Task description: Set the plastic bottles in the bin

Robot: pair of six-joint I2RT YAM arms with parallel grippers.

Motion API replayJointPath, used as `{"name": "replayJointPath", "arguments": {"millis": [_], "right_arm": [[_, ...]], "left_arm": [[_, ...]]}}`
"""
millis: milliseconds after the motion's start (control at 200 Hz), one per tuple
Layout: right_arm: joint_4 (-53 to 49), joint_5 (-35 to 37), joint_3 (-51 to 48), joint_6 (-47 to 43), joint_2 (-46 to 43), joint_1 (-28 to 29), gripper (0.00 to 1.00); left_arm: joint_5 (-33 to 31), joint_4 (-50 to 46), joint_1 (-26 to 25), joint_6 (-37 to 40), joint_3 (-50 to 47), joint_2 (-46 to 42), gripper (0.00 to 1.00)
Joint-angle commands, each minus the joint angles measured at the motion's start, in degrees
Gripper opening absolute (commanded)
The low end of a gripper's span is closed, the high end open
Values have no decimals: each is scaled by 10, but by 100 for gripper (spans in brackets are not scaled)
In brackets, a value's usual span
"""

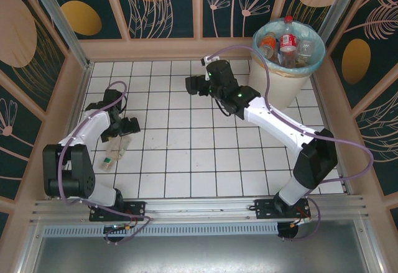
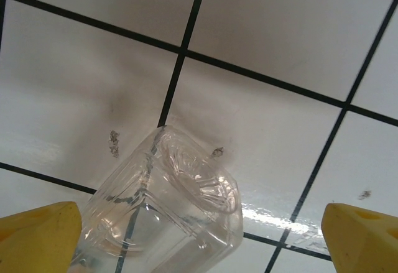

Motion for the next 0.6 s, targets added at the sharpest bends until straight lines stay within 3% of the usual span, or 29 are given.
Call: {"name": "replayJointPath", "arguments": {"millis": [0,260,596], "right_arm": [[39,-10,-16,7,-40,1,88],[52,-23,-31,9,-46,0,88],[56,-33,-33,4,-39,-1,88]], "left_arm": [[-17,-25,4,-5,-1,24,99],[-54,-58,4,1,-4,46,99],[-56,-77,1,-1,-21,75,99]]}}
